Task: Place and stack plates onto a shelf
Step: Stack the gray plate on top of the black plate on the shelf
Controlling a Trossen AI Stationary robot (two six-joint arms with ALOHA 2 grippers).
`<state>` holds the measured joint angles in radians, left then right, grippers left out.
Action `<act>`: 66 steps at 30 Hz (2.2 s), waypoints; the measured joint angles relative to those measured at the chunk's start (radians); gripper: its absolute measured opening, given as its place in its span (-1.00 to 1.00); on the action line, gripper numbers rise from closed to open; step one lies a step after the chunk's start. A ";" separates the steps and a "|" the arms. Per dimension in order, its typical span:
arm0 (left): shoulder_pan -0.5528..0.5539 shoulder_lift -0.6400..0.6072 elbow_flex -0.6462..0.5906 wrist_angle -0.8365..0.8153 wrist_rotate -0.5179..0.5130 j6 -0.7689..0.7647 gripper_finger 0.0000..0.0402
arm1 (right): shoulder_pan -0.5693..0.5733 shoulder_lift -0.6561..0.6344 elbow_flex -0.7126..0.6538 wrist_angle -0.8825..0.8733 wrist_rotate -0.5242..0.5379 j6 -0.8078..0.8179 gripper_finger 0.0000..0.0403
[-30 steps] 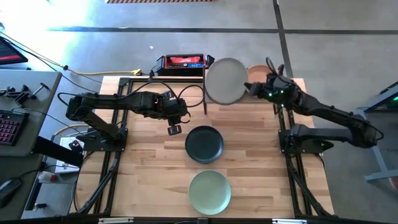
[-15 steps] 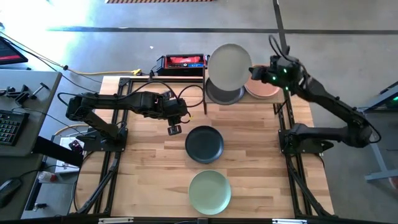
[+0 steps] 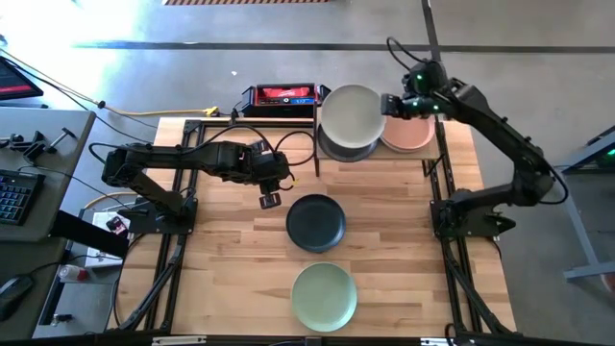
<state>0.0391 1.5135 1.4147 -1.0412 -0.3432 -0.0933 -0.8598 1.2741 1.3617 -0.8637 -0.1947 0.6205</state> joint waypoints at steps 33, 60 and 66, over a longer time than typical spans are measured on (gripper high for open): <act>0.000 0.000 0.000 0.000 0.000 -0.008 -0.32 | -0.002 0.173 -0.002 -0.037 -0.015 -0.079 -0.86; 0.011 0.000 0.000 0.000 0.000 -0.020 -0.32 | 0.145 0.172 -0.002 -0.092 -0.409 -0.128 -0.54; 0.040 0.000 0.000 0.000 0.000 -0.036 -0.32 | 0.289 0.172 -0.002 -0.105 -0.301 -0.133 -0.55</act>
<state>0.0796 1.5135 1.4147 -1.0416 -0.3435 -0.1296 -0.5704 1.4464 1.3598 -0.9684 -0.4952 0.4874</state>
